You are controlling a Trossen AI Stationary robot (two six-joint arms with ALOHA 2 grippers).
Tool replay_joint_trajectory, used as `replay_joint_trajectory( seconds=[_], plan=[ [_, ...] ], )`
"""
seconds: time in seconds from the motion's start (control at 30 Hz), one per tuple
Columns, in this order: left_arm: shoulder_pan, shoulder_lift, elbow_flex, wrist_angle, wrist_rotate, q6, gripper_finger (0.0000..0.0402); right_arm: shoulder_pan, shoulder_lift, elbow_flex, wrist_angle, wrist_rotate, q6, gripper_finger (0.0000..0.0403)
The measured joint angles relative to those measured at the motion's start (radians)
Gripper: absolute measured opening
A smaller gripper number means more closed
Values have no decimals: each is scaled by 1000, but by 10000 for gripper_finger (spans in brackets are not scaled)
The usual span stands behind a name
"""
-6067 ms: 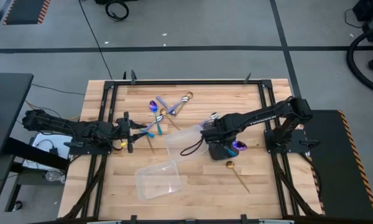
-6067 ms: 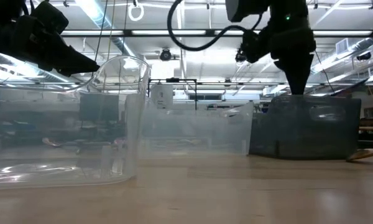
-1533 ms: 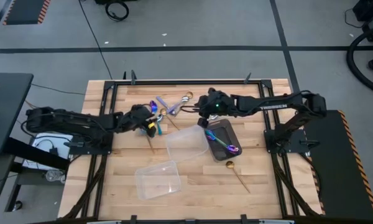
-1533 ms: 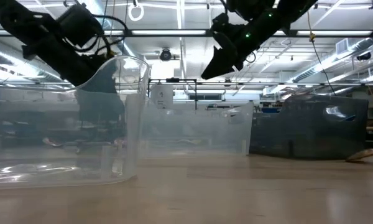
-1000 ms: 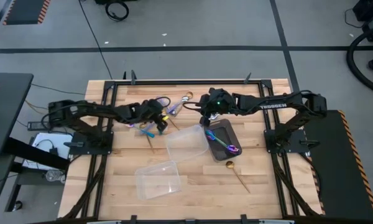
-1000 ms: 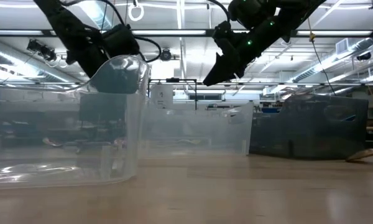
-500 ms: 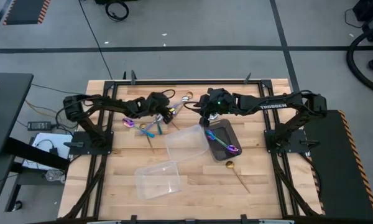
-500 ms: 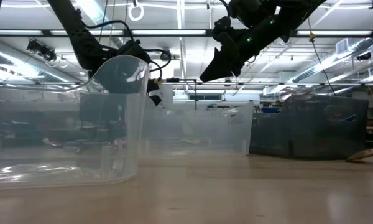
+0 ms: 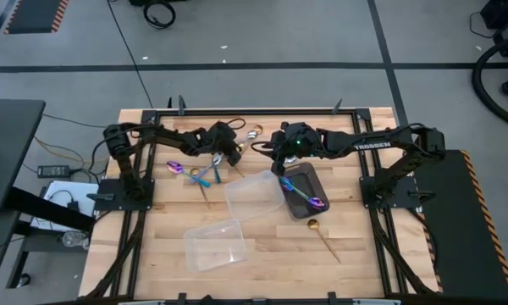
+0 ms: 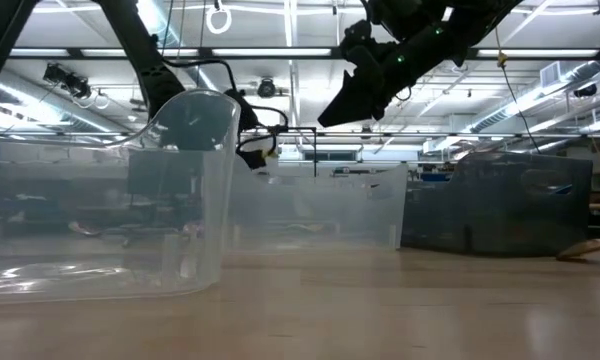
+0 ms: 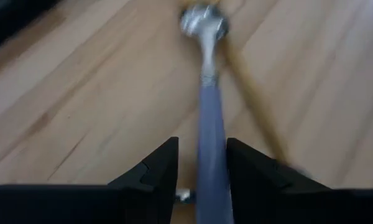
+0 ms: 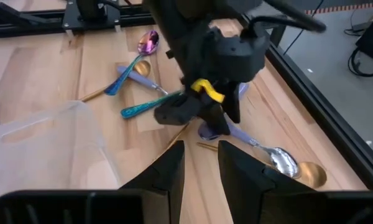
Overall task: Sort silverware by color (type)
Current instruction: Put the blue spoon into the top transparent bin
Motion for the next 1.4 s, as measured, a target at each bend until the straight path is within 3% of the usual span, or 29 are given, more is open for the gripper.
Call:
replay_joint_trajectory(
  seconds=[0.23, 0.47, 0.73, 1.07, 1.4],
  plan=[
    [-6, 14, 22, -91, 8, 9, 131, 12, 0, 0, 6, 0, -1, 107],
    [-7, 12, 21, -116, 27, 43, 76, 12, 0, 0, 6, 0, -5, 107],
    [-9, -1, 19, -145, 37, 58, 76, 12, 0, 0, 3, 0, -6, 107],
    [-13, -141, 11, -268, 89, 72, 76, 12, 0, 0, -17, 5, -13, 107],
    [-20, -206, 13, -334, 119, 106, 76, 12, 0, 0, -19, 5, -13, 107]
  ],
)
